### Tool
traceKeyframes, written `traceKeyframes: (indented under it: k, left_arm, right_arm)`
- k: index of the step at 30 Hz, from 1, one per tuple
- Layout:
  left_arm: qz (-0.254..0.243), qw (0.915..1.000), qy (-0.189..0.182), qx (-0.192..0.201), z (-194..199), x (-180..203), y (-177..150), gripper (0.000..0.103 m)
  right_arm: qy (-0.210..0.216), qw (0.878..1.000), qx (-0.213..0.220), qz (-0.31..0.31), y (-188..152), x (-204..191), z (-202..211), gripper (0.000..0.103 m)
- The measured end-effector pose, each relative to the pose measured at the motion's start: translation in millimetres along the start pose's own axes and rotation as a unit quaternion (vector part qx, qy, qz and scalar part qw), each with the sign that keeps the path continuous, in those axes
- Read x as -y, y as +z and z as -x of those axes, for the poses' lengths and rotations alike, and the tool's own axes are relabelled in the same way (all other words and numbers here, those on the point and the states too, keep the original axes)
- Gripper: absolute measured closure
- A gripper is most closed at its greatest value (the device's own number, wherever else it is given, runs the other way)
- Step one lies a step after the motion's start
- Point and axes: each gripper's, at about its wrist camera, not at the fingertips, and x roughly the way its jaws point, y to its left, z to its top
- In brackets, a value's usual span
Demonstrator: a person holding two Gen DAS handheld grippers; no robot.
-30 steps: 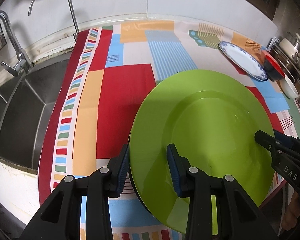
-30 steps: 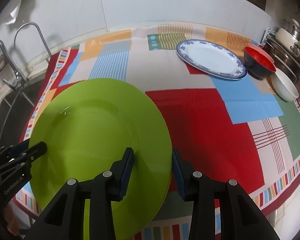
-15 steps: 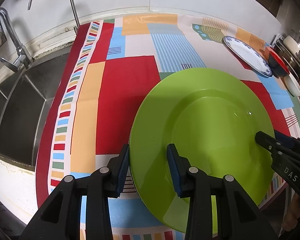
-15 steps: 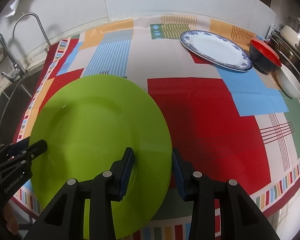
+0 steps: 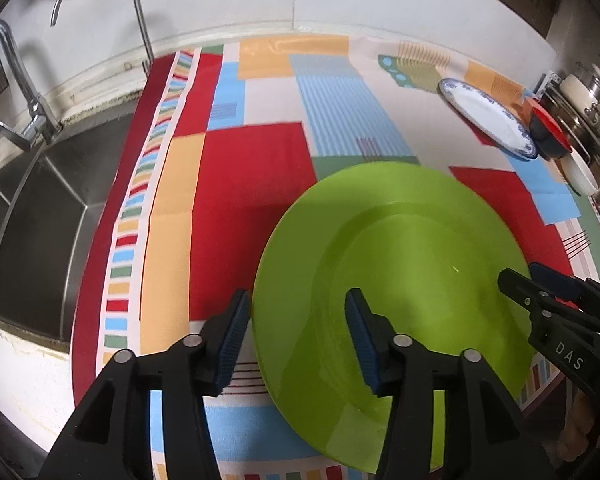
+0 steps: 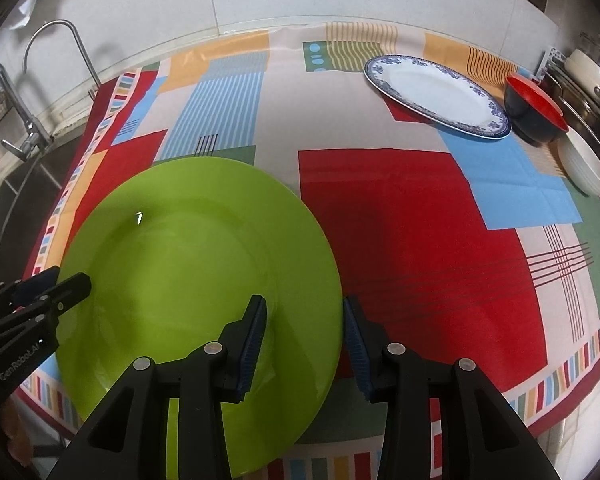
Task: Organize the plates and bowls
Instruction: 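Open both grippers and release the lime-green plate, then move both grippers to the rim of the second blue-and-white plate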
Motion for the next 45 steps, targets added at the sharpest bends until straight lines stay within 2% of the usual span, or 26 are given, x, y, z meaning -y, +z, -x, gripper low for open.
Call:
traceKeyframes:
  k: [2, 3, 6, 15, 21, 30, 38, 45]
  left_arm:
    - [-0.006, 0.9999, 0.002, 0.011, 6, 2, 4, 0.049]
    - [-0.009, 0.9998, 0.003, 0.016, 8, 2, 6, 0.048]
    - [-0.02, 0.9993, -0.002, 0.032, 17, 6, 15, 0.046]
    - [-0.066, 0.9942, -0.048, 0.07, 34, 18, 53, 0.044]
    - [-0.104, 0.9875, -0.076, 0.091, 36, 28, 78, 0.044]
    - [-0.168, 0.9726, -0.104, 0.123, 36, 48, 109, 0.044]
    - [-0.196, 0.9633, -0.107, 0.149, 40, 75, 128, 0.044]
    - [-0.188, 0.9636, -0.103, 0.16, 42, 102, 142, 0.044]
  right_arm:
    - [0.003, 1.0, 0.009, -0.001, 1, 0, 4, 0.053]
    - [0.0, 1.0, 0.016, -0.002, 2, 1, 7, 0.052]
    - [-0.01, 0.999, 0.032, 0.0, 7, 3, 16, 0.052]
    - [-0.025, 0.996, 0.075, -0.031, 24, 13, 44, 0.052]
    - [-0.047, 0.992, 0.101, -0.065, 37, 23, 58, 0.052]
    - [-0.091, 0.981, 0.127, -0.117, 48, 35, 67, 0.052]
    - [-0.12, 0.97, 0.149, -0.149, 57, 59, 77, 0.052]
    - [-0.122, 0.969, 0.163, -0.139, 71, 84, 84, 0.052]
